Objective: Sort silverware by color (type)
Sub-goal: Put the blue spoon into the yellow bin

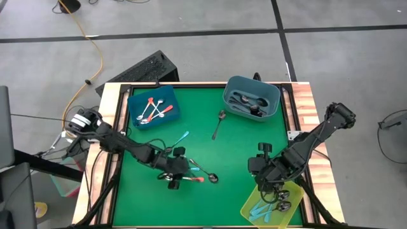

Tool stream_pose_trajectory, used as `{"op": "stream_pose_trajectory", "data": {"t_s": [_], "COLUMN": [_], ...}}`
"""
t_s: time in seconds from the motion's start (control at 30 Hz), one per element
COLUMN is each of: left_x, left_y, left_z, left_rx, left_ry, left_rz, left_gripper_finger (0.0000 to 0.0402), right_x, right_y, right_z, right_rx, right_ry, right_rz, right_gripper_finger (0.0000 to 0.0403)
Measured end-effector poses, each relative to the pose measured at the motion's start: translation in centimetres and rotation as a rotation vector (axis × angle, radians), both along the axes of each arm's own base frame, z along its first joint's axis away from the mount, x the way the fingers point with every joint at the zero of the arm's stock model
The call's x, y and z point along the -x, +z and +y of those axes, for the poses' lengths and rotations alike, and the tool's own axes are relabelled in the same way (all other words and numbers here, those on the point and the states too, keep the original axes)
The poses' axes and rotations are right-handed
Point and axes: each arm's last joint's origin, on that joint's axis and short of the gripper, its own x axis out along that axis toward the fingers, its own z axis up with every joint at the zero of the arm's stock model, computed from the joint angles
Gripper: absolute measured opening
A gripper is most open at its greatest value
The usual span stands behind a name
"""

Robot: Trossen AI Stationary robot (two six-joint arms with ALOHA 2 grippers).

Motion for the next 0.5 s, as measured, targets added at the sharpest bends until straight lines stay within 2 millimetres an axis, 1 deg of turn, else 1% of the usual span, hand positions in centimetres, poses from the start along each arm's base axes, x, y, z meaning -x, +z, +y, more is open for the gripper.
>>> {"op": "stream_pose_trajectory", "data": {"t_s": [0.27,0.37,0.43,0.5], "left_x": [-1.1,-1.4,-1.8,-2.2], "left_y": [-0.1,0.0,0.2,0.7], "left_z": [4.0,5.2,5.5,5.4], "left_rx": [-0.029,-0.049,-0.039,-0.019], "left_ry": [0.135,0.149,0.109,0.017], "left_rz": [0.017,0.003,-0.034,-0.094], "left_gripper_finger": [0.0125,0.0125,0.0125,0.0125], "right_x": [0.0,0.0,0.0,0.0], "right_y": [0.0,0.0,0.0,0.0], "right_z": [0.0,0.0,0.0,0.0], "right_rx": [-0.001,-0.001,0.006,0.014], "right_ry": [-0.006,-0.008,-0.01,-0.013], "right_rz": [-0.002,-0.003,-0.008,-0.014], "right_gripper_finger": [0.0147,0.0147,0.0147,0.0147]}}
